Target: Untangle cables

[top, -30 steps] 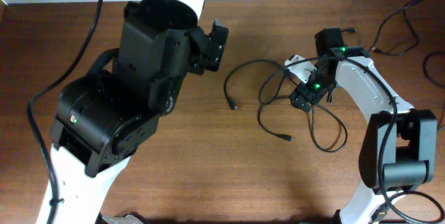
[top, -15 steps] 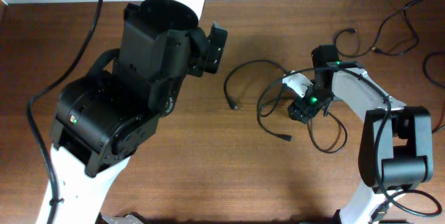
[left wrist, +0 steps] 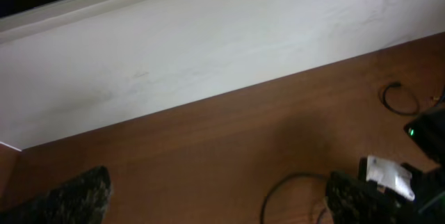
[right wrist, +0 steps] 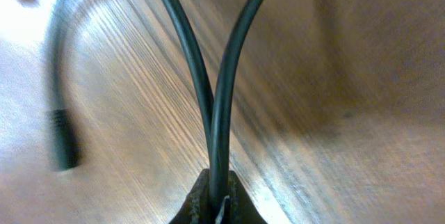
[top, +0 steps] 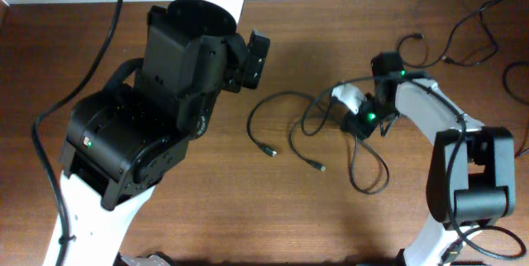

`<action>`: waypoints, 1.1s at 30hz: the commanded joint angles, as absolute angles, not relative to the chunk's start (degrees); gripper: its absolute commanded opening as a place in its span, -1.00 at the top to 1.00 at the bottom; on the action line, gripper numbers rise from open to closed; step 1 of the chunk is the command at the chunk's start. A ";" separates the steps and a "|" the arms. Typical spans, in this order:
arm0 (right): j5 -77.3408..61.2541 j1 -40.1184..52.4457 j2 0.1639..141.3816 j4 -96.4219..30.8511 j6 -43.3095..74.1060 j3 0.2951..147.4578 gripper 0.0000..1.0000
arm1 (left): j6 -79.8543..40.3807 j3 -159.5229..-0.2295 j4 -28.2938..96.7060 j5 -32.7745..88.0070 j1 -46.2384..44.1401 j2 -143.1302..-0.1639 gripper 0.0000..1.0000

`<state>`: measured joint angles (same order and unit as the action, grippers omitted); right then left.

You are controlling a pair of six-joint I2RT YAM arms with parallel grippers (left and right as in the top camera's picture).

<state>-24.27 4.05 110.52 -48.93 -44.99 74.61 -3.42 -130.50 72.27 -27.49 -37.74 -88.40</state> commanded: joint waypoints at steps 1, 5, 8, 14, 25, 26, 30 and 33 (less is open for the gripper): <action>-28.42 3.77 104.86 -52.53 -41.25 86.89 0.92 | -2.79 -130.67 72.34 -27.86 -37.54 -88.47 -0.98; -15.27 3.73 104.27 -56.66 -34.92 99.53 0.92 | -2.76 -130.67 72.58 -26.41 -37.54 -88.47 -0.98; -0.56 3.36 104.27 -54.48 -30.61 104.62 0.92 | -2.76 -130.67 72.66 -25.28 -37.54 -88.47 -0.98; -5.28 -6.70 104.16 -47.81 -20.67 106.85 0.92 | -2.76 -130.67 73.45 -25.28 -37.58 -88.47 -0.98; -14.06 -19.97 102.41 -60.47 -14.44 108.99 0.91 | -2.76 -130.65 74.28 -25.28 -37.58 -88.47 -0.98; -15.27 -19.97 102.21 -61.89 -14.24 108.99 0.91 | -2.76 -130.65 74.28 -25.28 -37.58 -88.47 -0.98; -15.40 -20.14 98.89 -65.52 -9.67 108.97 0.91 | -2.79 -130.65 74.65 -25.23 -37.60 -88.47 -0.98; -10.63 -22.79 95.20 -65.41 -4.93 108.97 0.92 | -2.74 -130.65 75.20 -23.90 -37.58 -88.47 -0.98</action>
<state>-13.19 -20.25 101.93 -65.60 -11.53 107.90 -3.42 -130.50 74.56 -25.47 -37.74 -88.40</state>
